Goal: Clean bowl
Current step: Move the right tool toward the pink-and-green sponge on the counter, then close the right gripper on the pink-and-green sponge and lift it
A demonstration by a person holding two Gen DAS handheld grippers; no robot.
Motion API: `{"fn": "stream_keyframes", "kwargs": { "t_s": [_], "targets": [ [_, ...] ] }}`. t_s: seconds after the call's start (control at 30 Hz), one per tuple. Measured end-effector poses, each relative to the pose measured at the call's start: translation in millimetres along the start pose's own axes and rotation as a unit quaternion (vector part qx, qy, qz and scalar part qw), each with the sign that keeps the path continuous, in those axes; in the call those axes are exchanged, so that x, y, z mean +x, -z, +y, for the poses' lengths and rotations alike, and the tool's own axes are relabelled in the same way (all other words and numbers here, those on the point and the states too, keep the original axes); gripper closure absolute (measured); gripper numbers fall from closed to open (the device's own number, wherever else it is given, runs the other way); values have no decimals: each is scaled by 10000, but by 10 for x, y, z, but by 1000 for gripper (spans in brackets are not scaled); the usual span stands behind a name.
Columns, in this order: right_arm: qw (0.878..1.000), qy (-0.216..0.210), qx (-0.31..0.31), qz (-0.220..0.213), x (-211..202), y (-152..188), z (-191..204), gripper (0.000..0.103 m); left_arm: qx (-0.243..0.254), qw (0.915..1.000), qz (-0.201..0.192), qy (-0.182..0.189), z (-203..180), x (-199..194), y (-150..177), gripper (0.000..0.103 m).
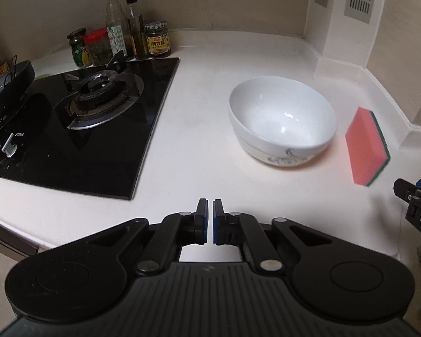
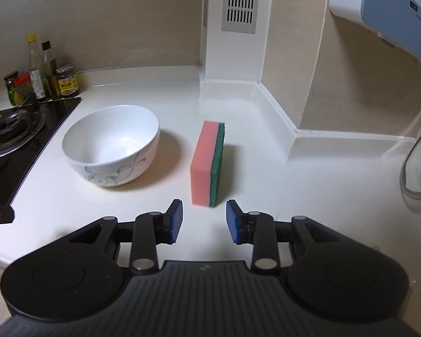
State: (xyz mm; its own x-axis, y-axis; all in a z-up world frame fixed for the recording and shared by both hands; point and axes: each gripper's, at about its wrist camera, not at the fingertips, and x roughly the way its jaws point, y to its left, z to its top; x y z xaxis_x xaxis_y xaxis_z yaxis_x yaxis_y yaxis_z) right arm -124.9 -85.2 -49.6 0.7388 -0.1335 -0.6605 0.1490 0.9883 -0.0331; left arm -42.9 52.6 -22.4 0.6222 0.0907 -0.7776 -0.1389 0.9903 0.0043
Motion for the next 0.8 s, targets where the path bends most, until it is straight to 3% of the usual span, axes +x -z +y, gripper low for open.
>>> {"fn": "stream_keyframes", "kwargs": {
  "t_s": [0.4, 0.8],
  "targets": [
    [9986, 483, 211, 47, 374, -231, 207, 73, 166, 9996, -105, 213, 134, 313, -413, 101],
    [9961, 842, 219, 145, 579, -286, 305, 73, 246, 9991, -66, 346, 139, 533, -590, 101]
  ]
}}
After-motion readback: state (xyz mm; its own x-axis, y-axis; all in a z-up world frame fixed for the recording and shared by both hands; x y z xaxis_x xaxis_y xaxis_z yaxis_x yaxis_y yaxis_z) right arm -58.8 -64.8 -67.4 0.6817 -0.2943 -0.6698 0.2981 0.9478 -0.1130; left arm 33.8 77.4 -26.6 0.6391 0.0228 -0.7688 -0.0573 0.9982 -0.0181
